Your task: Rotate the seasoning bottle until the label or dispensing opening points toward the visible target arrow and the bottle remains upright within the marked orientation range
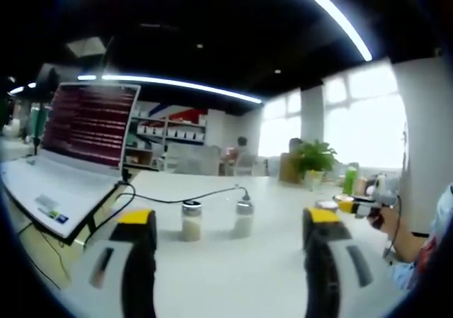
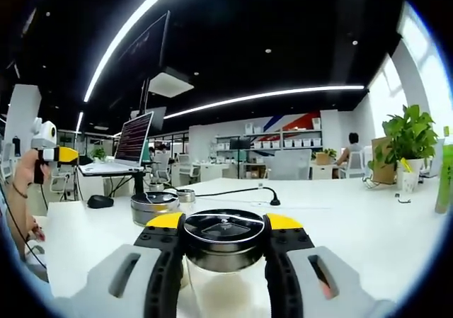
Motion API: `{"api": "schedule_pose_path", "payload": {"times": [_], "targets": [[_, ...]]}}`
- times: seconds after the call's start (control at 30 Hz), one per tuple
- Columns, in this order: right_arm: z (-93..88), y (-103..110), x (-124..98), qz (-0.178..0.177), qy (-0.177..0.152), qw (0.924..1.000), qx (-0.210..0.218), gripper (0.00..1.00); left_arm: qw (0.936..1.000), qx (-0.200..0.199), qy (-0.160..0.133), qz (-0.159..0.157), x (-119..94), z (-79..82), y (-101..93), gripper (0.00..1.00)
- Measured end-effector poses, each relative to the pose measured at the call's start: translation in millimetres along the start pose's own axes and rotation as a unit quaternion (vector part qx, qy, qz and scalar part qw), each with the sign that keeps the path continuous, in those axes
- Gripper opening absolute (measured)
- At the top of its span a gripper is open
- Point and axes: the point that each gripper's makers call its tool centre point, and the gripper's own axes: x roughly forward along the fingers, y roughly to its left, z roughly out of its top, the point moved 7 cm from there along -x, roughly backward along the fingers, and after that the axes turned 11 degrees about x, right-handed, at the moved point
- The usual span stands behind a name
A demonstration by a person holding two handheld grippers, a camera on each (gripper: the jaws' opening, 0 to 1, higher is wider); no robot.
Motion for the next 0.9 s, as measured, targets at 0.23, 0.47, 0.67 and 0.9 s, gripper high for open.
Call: {"api": "schedule_pose_path", "payload": {"times": [0.23,0.47,0.67,0.9], "targets": [[-1.5,3.0,-1.0,-0.026,-0.003,0.9997,-0.001,0.43,1.0,-0.005,0.001,0.0,-1.0,-1.2,1.0,0.89],[-2.8,5.9,-1.8,-0.056,-0.007,0.9984,-0.001,0.43,1.0,-0.008,0.001,0.0,-3.5,-1.7,2.1,0.88],[-5.6,8.8,-2.5,-0.102,-0.02,0.9946,0.004,0.43,0.9999,-0.014,0.008,0.001,-4.8,-3.6,3.4,0.88],[-8.5,9.0,-2.8,-0.122,-0.02,0.9923,-0.006,0.43,0.9998,-0.016,0.007,0.004,-5.7,-3.7,4.9,0.88]]}}
